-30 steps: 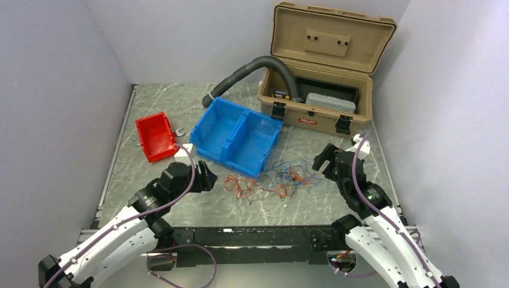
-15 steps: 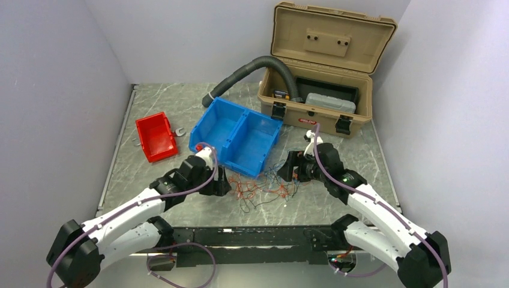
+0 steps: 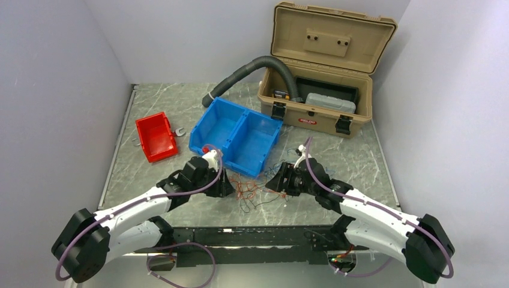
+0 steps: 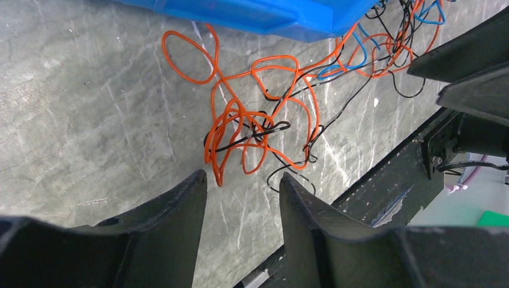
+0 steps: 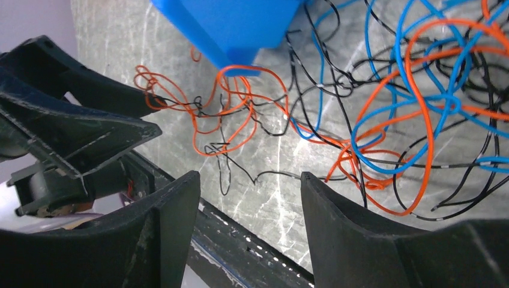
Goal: Untangle the cables
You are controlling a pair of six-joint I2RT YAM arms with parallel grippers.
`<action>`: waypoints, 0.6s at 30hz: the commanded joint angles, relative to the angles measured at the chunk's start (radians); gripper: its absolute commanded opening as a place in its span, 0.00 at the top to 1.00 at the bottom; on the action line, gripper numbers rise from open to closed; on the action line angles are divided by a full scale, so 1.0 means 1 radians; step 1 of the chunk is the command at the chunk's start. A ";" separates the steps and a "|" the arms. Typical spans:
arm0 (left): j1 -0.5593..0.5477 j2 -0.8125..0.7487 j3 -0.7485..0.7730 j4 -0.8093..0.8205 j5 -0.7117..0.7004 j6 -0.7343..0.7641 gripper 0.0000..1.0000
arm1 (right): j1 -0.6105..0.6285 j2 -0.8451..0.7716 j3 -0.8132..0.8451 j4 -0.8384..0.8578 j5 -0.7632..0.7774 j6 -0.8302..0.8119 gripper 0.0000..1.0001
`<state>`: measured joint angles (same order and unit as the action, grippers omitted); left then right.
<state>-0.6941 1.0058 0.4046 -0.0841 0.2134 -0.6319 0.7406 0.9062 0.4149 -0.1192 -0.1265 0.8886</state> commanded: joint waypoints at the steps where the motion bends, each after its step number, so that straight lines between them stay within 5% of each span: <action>1: 0.002 0.019 0.018 0.058 0.011 0.004 0.50 | 0.037 0.032 -0.040 0.147 0.085 0.155 0.36; 11: 0.002 0.045 -0.022 0.141 -0.040 -0.027 0.65 | 0.077 0.166 -0.050 0.261 0.248 0.265 0.48; 15: 0.001 0.033 -0.019 0.113 -0.077 -0.023 0.97 | 0.090 0.231 0.004 0.220 0.333 0.276 0.77; 17: 0.002 0.027 -0.002 0.072 -0.098 -0.019 1.00 | 0.090 0.245 0.046 0.132 0.381 0.279 0.98; 18: 0.002 0.020 0.000 0.043 -0.110 -0.018 1.00 | 0.088 0.239 0.064 0.068 0.410 0.286 1.00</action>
<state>-0.6941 1.0527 0.3836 -0.0059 0.1600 -0.6514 0.8249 1.1393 0.3832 0.0559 0.1425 1.1351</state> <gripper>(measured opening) 0.019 0.079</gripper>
